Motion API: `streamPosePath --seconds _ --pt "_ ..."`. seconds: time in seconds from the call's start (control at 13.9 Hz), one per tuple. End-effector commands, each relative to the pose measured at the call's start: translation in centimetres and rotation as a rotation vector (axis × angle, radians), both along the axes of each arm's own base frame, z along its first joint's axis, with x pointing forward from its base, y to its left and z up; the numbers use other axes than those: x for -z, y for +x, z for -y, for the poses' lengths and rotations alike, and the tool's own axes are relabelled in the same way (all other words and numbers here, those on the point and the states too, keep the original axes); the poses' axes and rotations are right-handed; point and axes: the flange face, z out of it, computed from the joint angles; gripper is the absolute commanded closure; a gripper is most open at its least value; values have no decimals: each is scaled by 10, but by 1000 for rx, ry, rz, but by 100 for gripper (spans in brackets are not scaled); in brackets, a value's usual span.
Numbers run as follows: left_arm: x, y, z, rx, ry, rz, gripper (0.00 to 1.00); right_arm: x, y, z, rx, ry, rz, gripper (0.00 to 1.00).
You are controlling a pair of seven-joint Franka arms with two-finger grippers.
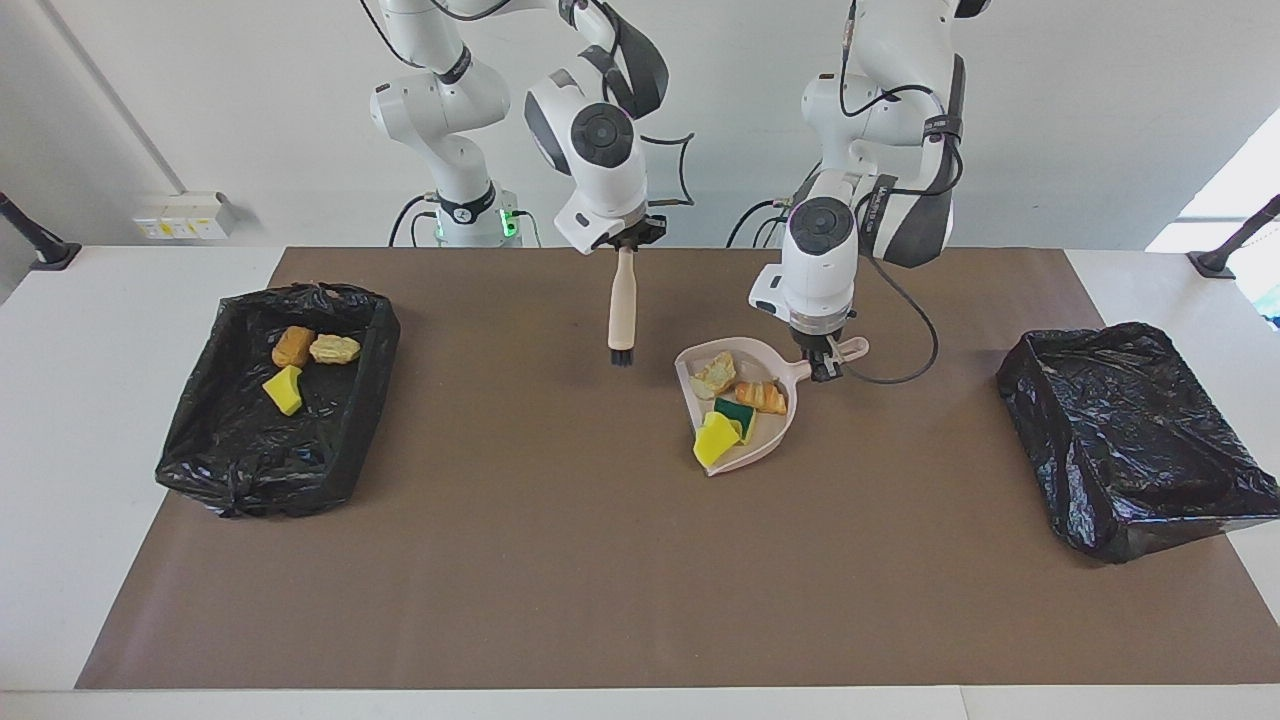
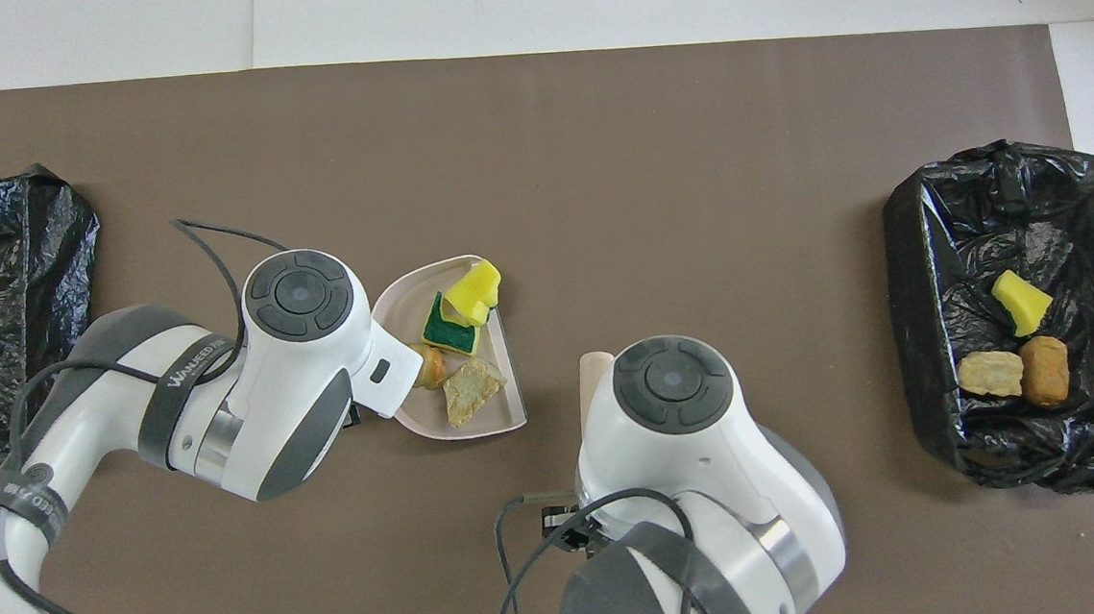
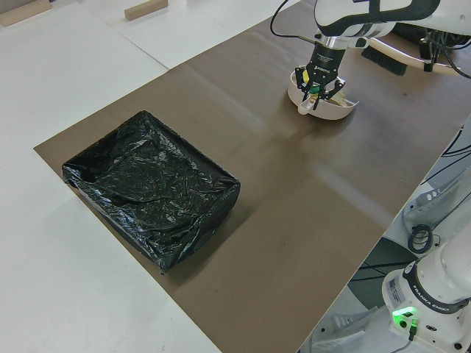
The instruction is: Sweep and dump trash in bin
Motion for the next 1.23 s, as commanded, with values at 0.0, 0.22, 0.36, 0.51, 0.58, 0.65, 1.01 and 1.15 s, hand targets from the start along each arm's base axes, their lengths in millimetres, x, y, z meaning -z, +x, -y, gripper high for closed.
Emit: streamPosePath --seconds 0.0,0.22,0.36,0.51,0.58,0.65,1.01,1.15 --pt "2 9 -15 -33 -13 13 100 24 -29 -20 43 46 19 100" --pt "-5 23 -37 8 -69 -3 100 66 -56 -41 20 47 41 100" --pt "-2 34 -53 45 -113 -26 100 81 -61 -39 21 38 41 100" --pt "-4 41 -69 64 -124 -25 100 89 -65 -35 19 26 32 100" --pt "-3 44 -75 79 -136 -30 100 95 -71 -36 13 22 34 100" --pt "-4 50 -80 98 -157 -33 100 98 -72 -36 13 24 39 100" --pt "-23 66 -110 229 -186 -23 100 101 -72 -37 -6 32 39 100" --pt "-24 69 -132 238 -181 -33 100 102 -71 -37 -4 30 38 23"
